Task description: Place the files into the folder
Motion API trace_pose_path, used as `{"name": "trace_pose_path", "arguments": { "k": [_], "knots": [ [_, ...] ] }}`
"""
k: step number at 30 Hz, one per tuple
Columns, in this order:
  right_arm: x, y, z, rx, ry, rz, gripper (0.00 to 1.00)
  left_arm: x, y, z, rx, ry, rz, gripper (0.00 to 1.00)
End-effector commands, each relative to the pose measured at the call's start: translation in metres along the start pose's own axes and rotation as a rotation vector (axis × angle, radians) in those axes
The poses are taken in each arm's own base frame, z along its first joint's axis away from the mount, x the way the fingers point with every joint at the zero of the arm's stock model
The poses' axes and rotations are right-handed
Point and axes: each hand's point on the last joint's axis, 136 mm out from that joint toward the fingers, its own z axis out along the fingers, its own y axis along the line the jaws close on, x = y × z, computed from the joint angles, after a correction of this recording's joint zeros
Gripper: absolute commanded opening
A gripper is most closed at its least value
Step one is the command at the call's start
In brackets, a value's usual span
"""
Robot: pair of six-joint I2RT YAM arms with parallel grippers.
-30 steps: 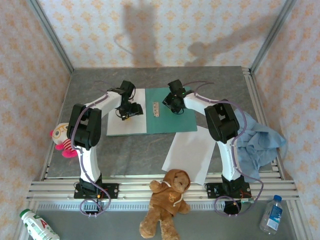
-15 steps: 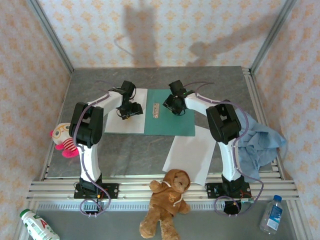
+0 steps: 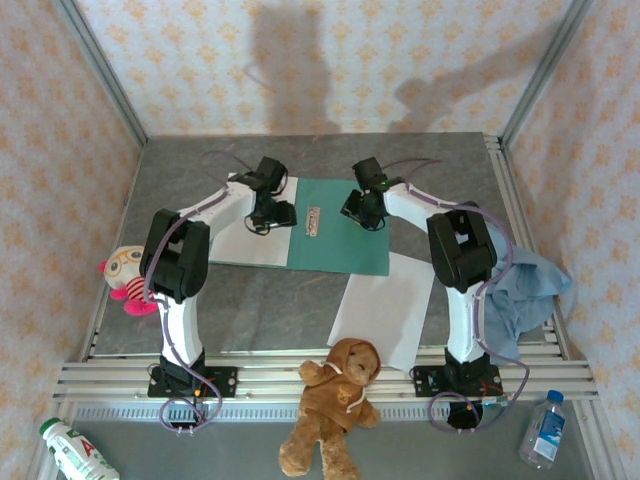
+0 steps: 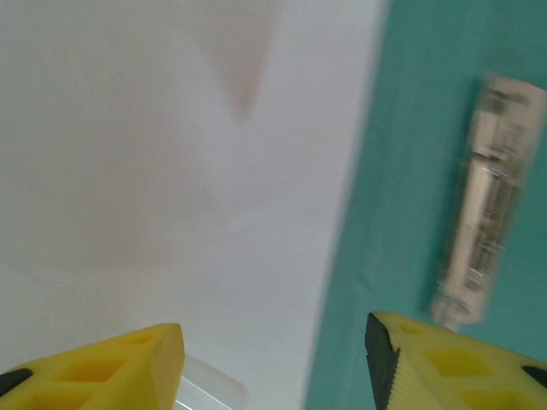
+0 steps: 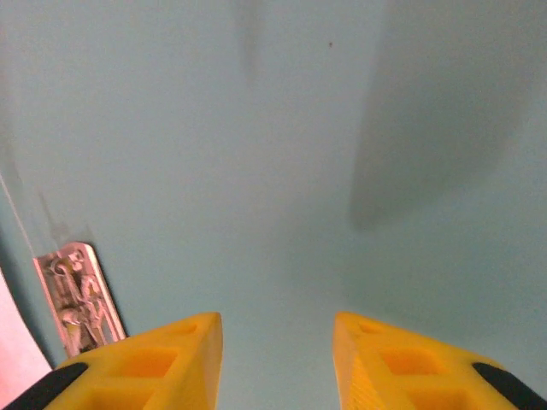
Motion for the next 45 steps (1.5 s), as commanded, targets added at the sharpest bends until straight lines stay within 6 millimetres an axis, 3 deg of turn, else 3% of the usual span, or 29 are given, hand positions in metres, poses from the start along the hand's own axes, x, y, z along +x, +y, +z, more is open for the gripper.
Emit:
{"name": "trace_pose_path", "arguments": {
  "k": [1, 6, 13, 17, 45],
  "knots": [
    [-0.005, -0.006, -0.013, 0.048, -0.026, -0.051, 0.38, -0.004, -0.028, -0.023, -0.020, -0.082, 0.103, 0.57],
    [-0.002, -0.014, -0.006, 0.076, -0.026, -0.061, 0.32, 0.008, -0.045, -0.006, -0.088, -0.072, 0.153, 0.55],
    [0.003, -0.025, 0.002, 0.104, -0.011, -0.061, 0.30, 0.014, -0.053, 0.014, -0.137, -0.070, 0.176, 0.38],
    [0.005, -0.029, 0.007, 0.108, -0.002, -0.055, 0.30, 0.015, -0.054, 0.022, -0.140, -0.066, 0.174, 0.34],
    [0.011, -0.032, 0.014, 0.109, 0.023, -0.040, 0.29, 0.019, -0.062, 0.038, -0.123, -0.045, 0.177, 0.19]
  ]
}}
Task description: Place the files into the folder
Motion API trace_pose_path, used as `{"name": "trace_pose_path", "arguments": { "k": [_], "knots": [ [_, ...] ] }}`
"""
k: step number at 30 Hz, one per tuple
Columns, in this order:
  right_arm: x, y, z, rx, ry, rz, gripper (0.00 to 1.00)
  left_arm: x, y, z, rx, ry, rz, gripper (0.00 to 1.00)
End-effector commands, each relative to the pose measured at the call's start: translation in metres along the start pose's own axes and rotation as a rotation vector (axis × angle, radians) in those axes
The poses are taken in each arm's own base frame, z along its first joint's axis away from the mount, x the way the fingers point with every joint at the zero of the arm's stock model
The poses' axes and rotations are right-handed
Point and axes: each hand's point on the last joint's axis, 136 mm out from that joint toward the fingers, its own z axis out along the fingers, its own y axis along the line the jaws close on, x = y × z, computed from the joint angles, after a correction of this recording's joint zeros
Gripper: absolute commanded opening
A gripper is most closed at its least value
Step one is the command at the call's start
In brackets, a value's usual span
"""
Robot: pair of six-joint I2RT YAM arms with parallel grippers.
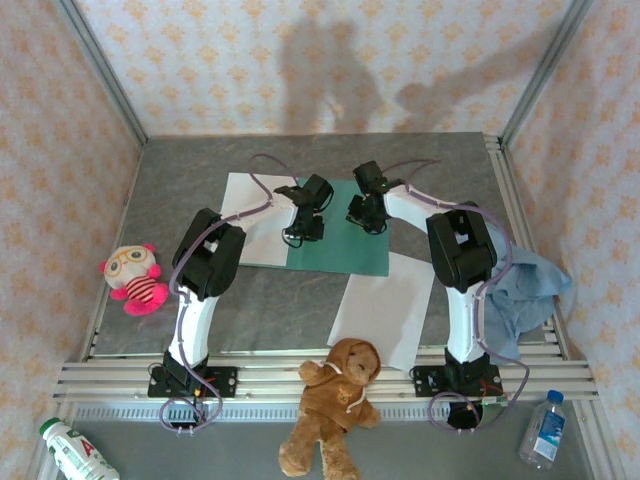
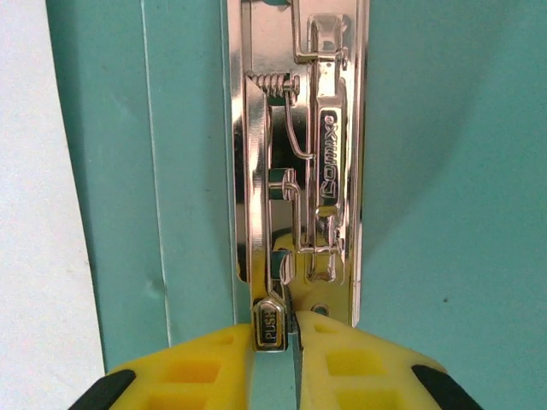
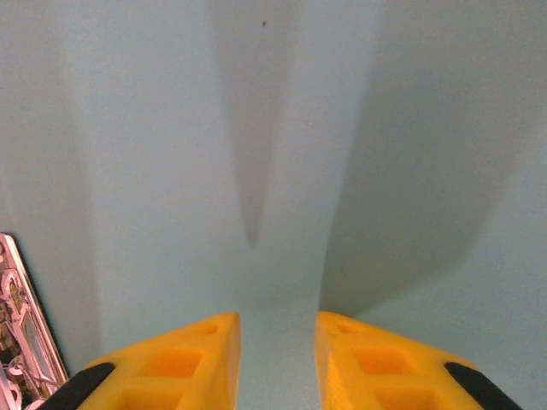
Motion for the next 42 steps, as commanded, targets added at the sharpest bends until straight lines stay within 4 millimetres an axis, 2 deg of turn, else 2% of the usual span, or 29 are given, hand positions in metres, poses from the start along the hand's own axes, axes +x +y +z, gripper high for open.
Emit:
{"name": "trace_pose_path", "arguments": {
  "k": [1, 6, 9, 15, 29, 42],
  "knots": [
    [0.008, -0.013, 0.011, 0.046, 0.023, 0.005, 0.29, -0.008, -0.003, -0.004, -0.009, -0.028, -0.001, 0.19],
    [0.008, -0.014, 0.013, 0.047, 0.029, 0.007, 0.29, -0.010, -0.001, -0.008, -0.029, -0.037, 0.002, 0.31],
    [0.009, -0.014, 0.013, 0.047, 0.030, 0.008, 0.29, -0.011, 0.001, -0.009, -0.037, -0.042, -0.001, 0.32],
    [0.009, -0.014, 0.014, 0.045, 0.035, 0.007, 0.29, -0.010, -0.001, -0.007, -0.031, -0.035, -0.001, 0.24],
    [0.011, -0.014, 0.016, 0.044, 0.043, 0.006, 0.29, -0.010, 0.002, -0.009, -0.049, -0.037, 0.004, 0.17],
    [0.013, -0.013, 0.017, 0.040, 0.047, 0.013, 0.29, -0.001, -0.001, 0.002, -0.048, -0.006, -0.009, 0.08]
  ]
}}
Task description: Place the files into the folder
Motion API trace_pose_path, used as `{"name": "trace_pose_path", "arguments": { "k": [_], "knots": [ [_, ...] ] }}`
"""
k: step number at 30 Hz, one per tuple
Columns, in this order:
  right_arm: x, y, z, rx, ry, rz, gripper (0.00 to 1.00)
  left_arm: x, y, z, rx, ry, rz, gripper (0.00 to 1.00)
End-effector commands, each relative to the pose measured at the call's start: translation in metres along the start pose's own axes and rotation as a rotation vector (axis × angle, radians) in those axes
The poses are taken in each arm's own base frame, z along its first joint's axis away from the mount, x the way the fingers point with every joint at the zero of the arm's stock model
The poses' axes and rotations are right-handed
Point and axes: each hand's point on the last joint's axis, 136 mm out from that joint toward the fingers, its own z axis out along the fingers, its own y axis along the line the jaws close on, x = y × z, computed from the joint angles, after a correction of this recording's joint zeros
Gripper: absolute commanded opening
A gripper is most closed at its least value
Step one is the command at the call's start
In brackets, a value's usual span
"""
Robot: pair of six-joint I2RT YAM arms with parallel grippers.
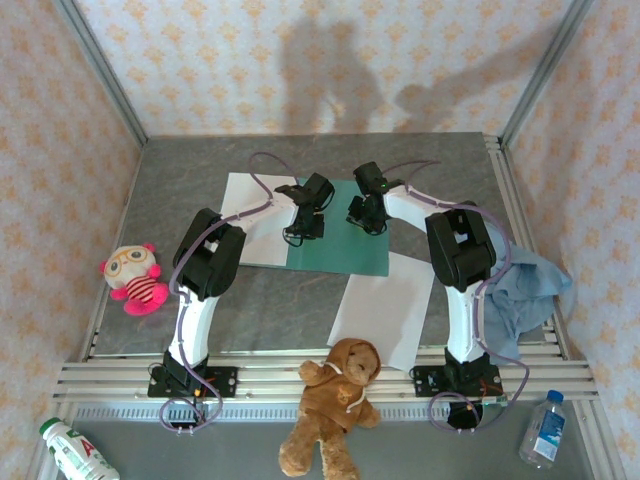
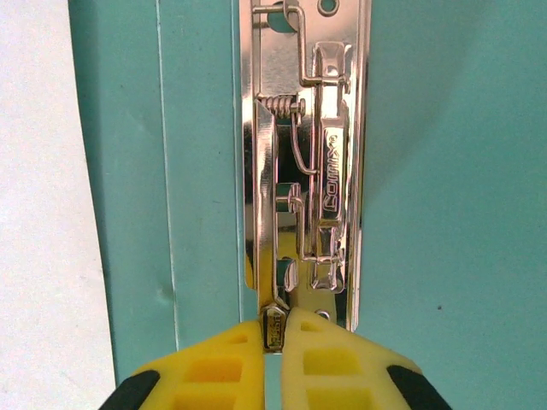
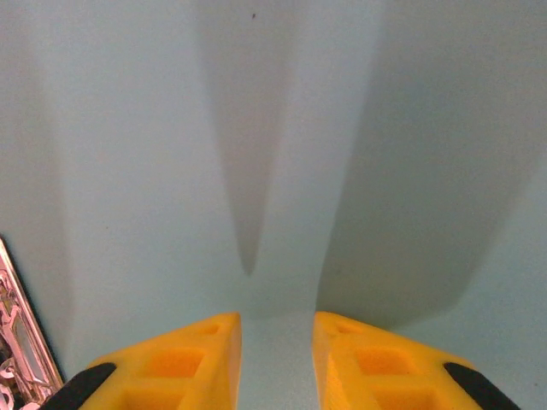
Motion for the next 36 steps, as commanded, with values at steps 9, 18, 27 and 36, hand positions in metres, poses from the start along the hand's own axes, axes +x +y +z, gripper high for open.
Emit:
{"name": "trace_pose_path", "arguments": {
  "k": [9, 18, 27, 36],
  "knots": [
    [0.014, -0.006, 0.015, 0.030, 0.040, 0.013, 0.29, 0.022, -0.009, 0.022, -0.032, 0.072, -0.013, 0.00],
    [0.017, -0.003, 0.019, 0.030, 0.047, 0.009, 0.28, 0.035, -0.009, 0.037, -0.024, 0.115, -0.032, 0.00],
    [0.022, -0.003, 0.023, 0.035, 0.057, 0.000, 0.28, 0.046, -0.012, 0.050, -0.008, 0.149, -0.035, 0.00],
    [0.025, -0.001, 0.025, 0.034, 0.063, -0.011, 0.28, 0.051, -0.019, 0.056, 0.020, 0.195, -0.008, 0.00]
  ]
}}
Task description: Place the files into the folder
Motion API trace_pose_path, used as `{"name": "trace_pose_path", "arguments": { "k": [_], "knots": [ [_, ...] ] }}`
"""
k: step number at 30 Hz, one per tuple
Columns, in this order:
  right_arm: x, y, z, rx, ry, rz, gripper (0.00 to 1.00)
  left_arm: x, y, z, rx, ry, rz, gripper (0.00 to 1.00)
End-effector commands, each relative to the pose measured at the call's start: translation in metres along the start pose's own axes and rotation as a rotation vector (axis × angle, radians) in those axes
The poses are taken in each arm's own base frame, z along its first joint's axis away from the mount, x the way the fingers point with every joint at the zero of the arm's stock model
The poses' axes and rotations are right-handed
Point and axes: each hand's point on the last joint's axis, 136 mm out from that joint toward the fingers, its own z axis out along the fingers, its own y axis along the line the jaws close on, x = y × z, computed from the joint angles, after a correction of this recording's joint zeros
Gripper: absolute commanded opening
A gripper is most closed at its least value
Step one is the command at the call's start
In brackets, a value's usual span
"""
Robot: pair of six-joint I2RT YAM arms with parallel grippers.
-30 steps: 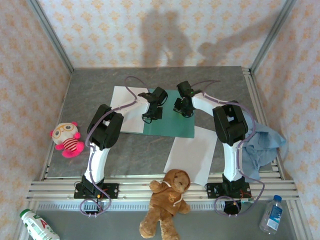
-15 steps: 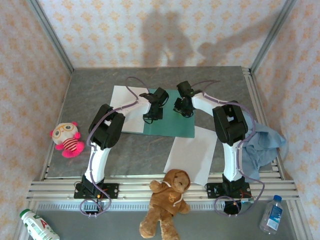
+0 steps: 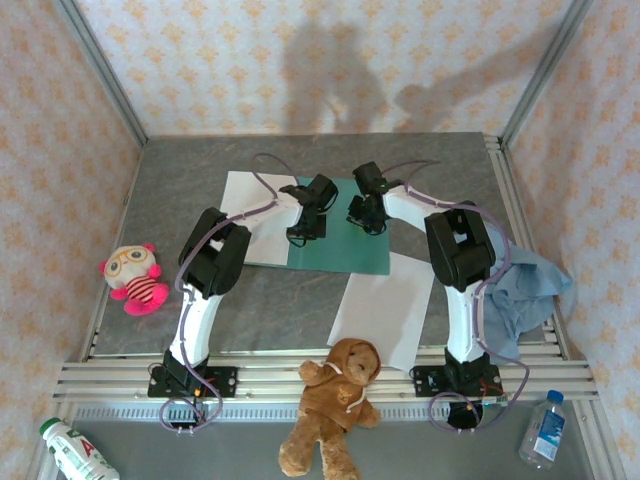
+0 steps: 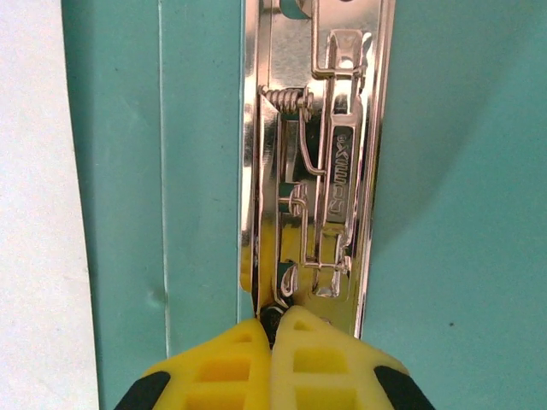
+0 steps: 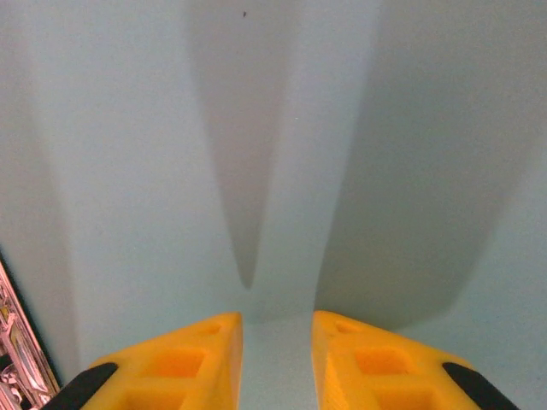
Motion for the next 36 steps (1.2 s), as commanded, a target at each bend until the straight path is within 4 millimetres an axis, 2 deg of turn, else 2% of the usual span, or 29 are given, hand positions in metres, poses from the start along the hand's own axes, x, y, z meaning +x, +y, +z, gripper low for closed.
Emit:
{"name": "trace_pose_path", "arguments": {
  "k": [1, 4, 8, 12, 20, 25, 36],
  "knots": [
    [0.028, -0.001, 0.023, 0.028, 0.078, -0.020, 0.28, 0.049, -0.013, 0.048, 0.036, 0.178, 0.037, 0.00],
    [0.029, -0.001, 0.024, 0.031, 0.080, -0.022, 0.28, 0.052, -0.004, 0.052, -0.019, 0.187, 0.029, 0.00],
    [0.029, -0.001, 0.024, 0.035, 0.078, -0.028, 0.28, 0.059, -0.006, 0.060, -0.010, 0.213, 0.015, 0.00],
    [0.030, -0.002, 0.026, 0.035, 0.084, -0.026, 0.28, 0.057, -0.011, 0.058, 0.023, 0.206, 0.018, 0.00],
    [0.033, 0.001, 0.029, 0.021, 0.096, -0.018, 0.28, 0.046, -0.038, 0.046, 0.167, 0.182, 0.015, 0.00],
    [0.036, -0.002, 0.030, 0.025, 0.099, -0.018, 0.28, 0.035, -0.043, 0.032, 0.193, 0.144, 0.018, 0.00],
    [0.038, -0.004, 0.031, 0.033, 0.098, -0.017, 0.28, 0.012, -0.033, -0.004, 0.174, 0.069, 0.009, 0.00]
  ]
}}
